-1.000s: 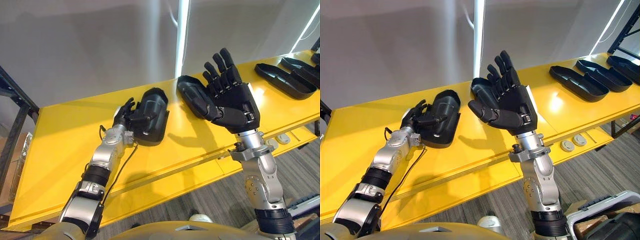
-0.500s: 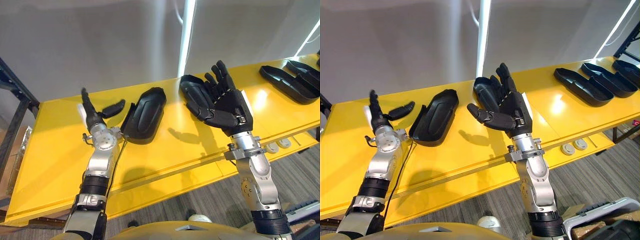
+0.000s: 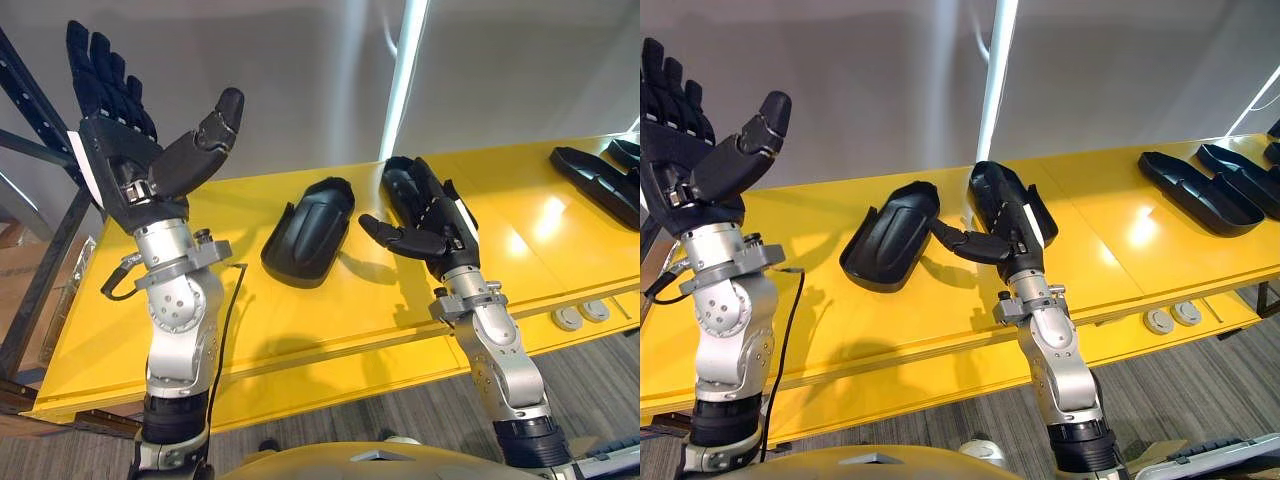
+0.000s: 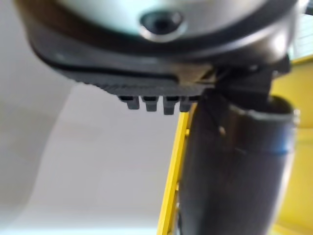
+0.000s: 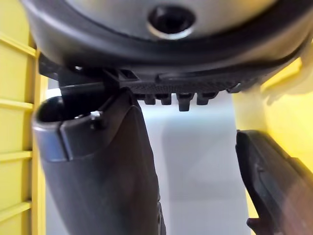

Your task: Walk over and take three plastic housings, then place them on the shelf

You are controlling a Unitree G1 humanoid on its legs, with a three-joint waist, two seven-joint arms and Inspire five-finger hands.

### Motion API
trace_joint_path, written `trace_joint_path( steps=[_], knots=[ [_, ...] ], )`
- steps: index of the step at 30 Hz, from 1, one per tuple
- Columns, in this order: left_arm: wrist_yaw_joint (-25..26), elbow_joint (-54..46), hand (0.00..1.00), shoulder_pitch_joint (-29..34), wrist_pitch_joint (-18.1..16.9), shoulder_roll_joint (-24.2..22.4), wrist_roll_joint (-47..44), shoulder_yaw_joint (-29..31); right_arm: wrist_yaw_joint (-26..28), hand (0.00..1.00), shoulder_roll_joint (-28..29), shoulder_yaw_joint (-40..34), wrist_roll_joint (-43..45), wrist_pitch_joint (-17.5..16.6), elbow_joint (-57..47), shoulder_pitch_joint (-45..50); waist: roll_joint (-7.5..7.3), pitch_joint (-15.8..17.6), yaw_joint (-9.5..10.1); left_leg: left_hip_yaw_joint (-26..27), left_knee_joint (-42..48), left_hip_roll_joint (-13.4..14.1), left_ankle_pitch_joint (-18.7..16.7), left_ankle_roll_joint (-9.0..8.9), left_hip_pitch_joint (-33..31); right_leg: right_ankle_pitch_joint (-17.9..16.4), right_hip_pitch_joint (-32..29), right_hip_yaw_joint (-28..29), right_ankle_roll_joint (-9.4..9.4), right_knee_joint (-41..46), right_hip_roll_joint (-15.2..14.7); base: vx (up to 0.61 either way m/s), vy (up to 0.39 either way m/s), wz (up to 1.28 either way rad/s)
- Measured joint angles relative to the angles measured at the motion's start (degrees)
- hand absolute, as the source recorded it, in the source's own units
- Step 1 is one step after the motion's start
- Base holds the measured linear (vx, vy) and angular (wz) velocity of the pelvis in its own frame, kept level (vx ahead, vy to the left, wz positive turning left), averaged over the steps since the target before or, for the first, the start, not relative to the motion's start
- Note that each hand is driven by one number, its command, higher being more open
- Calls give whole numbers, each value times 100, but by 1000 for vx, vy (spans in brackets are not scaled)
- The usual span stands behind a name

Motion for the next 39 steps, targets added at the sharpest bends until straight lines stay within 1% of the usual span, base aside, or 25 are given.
trace_joint_path(
  steps=[3,7,12,13,15,17,20,22,25,28,32,35,36,39],
  knots=[
    [-375,-1,100,422,17,-4,-309,96,-26,100,0,-8,1,97,0,2,3,2,29,-26,0,0,-1,-1,-17,-13,2,-31,-18,-2,0,14,3,5],
    [-799,-9,100,773,17,-7,-307,327,0,100,0,-67,6,244,9,35,9,4,108,-135,0,-3,5,-8,-82,-21,15,-145,-25,-3,-1,18,-2,13],
    [-1054,-169,100,1286,16,-41,-312,643,98,100,1,-98,9,516,169,73,14,8,161,-245,0,-14,19,1,-108,-33,71,-268,-42,-3,-11,23,-1,12],
    [-1084,-170,100,1328,16,-71,-313,663,103,100,1,-108,9,544,203,75,16,9,176,-253,0,-15,19,1,-105,-36,80,-275,-44,-3,-12,15,3,8],
    [-1153,-170,100,1441,16,-212,-447,683,99,100,6,-125,14,616,350,94,22,14,268,-277,0,-17,17,-1,-115,-42,87,-303,-44,-2,-13,2,3,6],
    [-1161,-170,100,1615,16,-233,-465,686,76,100,76,-116,24,673,378,105,35,22,272,-299,-1,-19,4,-21,-117,-52,99,-330,-43,3,-17,-4,4,6],
    [-1304,-170,100,1840,20,-284,-662,680,-74,100,232,-115,74,673,513,107,38,24,283,-310,-1,-19,2,-28,-128,-68,99,-341,-54,4,-18,-1,2,1],
    [-1328,-170,100,1851,34,-377,-684,681,-167,100,233,-112,76,675,535,121,48,31,309,-325,-1,-26,6,-24,-144,-74,98,-356,-49,4,-25,-4,7,4],
    [-1441,-170,100,1892,112,-387,-755,680,-160,100,233,-111,136,675,536,121,64,41,335,-357,-1,-26,15,-26,-167,-71,98,-385,-47,4,-25,3,4,5],
    [-1569,-150,100,2071,131,-387,-789,674,-162,100,233,-109,258,673,642,118,68,43,362,-391,-1,-25,28,-19,-183,-67,96,-418,-43,7,-21,15,1,6],
    [-1585,-96,100,2134,139,-393,-974,684,-166,100,232,-107,265,618,925,79,68,44,419,-457,-1,-36,61,16,-189,-67,126,-477,-43,12,-29,10,0,7],
    [-1648,29,100,2223,162,-397,-1001,671,-159,100,226,-97,271,601,1115,-73,73,47,434,-492,-2,-44,58,11,-153,-72,192,-515,-44,11,-35,-8,8,6],
    [-1659,92,100,2225,221,-398,-1116,671,-161,100,226,-87,271,543,1291,-185,78,54,451,-504,-2,-43,42,-21,-151,-74,200,-526,-43,11,-35,-29,6,3],
    [-1685,299,100,2242,266,-401,-1178,664,-186,100,201,-101,274,494,1710,-543,89,63,473,-551,-2,-41,66,-26,-185,-104,204,-563,-35,10,-30,-47,4,6]
  ],
)
